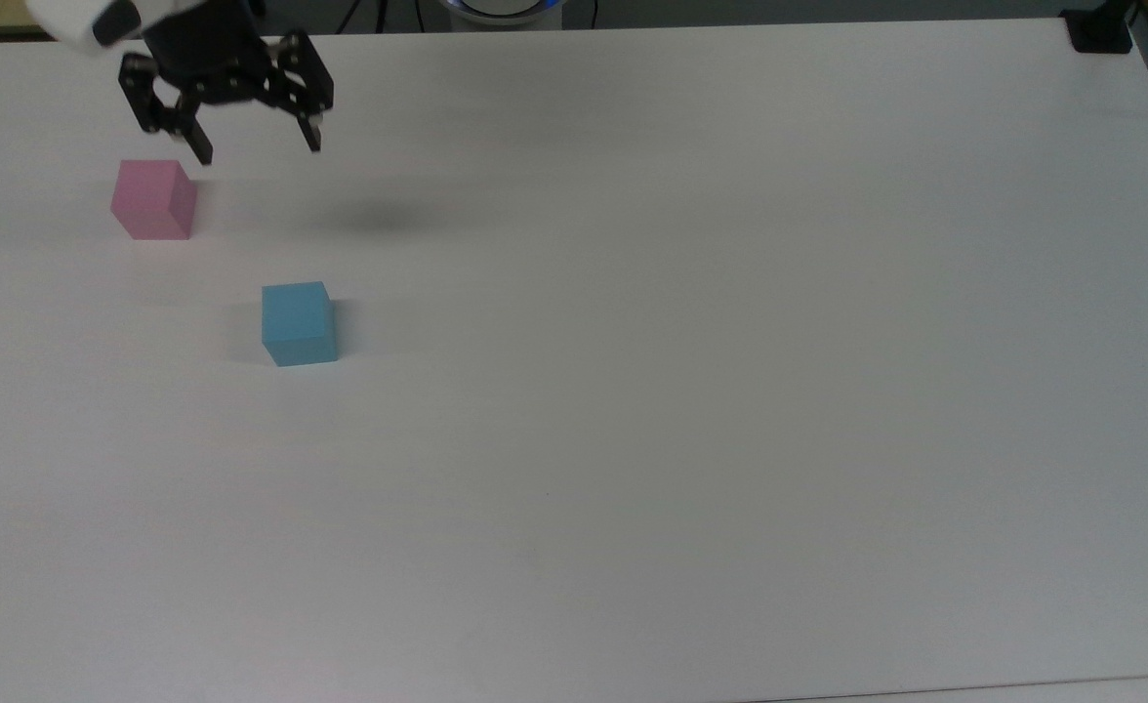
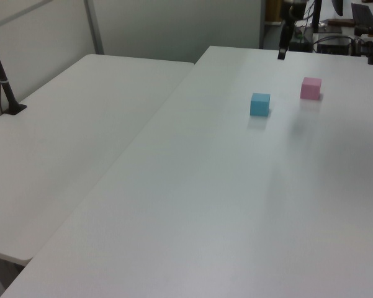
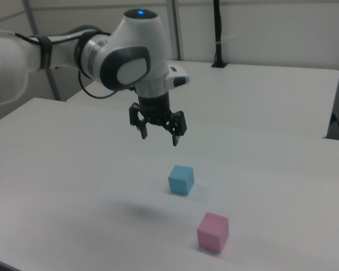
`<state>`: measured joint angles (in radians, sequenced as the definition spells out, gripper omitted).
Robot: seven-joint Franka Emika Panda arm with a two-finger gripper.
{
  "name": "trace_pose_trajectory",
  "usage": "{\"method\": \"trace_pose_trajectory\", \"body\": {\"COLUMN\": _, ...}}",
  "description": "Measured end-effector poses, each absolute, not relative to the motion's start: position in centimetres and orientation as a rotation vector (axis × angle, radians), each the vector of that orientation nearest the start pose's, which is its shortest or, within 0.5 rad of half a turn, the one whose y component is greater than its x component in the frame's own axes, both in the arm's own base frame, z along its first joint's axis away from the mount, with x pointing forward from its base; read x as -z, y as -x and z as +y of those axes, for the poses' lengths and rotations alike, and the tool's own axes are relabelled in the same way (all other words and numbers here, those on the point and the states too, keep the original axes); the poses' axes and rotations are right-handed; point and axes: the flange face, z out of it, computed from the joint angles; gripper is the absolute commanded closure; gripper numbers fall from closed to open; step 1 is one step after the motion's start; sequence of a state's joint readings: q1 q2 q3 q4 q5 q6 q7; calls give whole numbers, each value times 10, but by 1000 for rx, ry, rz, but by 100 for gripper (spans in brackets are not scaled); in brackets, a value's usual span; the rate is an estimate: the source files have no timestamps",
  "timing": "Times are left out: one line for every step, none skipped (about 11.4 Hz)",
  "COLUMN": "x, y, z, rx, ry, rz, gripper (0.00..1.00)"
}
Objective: Put blue cube on pink cube
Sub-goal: 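Move the open gripper over the light-blue cube and lower it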
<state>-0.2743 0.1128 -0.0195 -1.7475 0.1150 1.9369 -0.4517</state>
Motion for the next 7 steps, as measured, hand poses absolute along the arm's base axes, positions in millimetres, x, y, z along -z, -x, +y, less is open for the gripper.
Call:
{"method": "trace_pose_trajectory", "body": {"x": -493, "y": -589, "z": -169, "rx": 174, "ry": 3062, "rz": -179, "gripper": 0}}
{"method": "trace_pose_trajectory", "body": {"x": -478, "y": -597, "z": -171, "rx": 188, "ry": 3067, "rz": -156, "gripper": 0}}
{"method": "trace_pose_trajectory", "body": {"x": -465, "y": -604, "z": -172, "rx": 205, "ry": 3072, "rz": -131, "gripper": 0}}
{"method": "trace_pose_trajectory", "body": {"x": -451, "y": -612, "z": -172, "rx": 222, "ry": 3077, "rz": -105, "gripper": 0}}
{"method": "trace_pose_trajectory", "body": {"x": -437, "y": -619, "z": -171, "rx": 228, "ry": 3078, "rz": -94, "gripper": 0}}
{"method": "trace_pose_trajectory", "body": {"x": -424, "y": -625, "z": -168, "rx": 229, "ry": 3080, "rz": -86, "gripper": 0}}
{"method": "trace_pose_trajectory", "body": {"x": -412, "y": -629, "z": -166, "rx": 224, "ry": 3080, "rz": -86, "gripper": 0}}
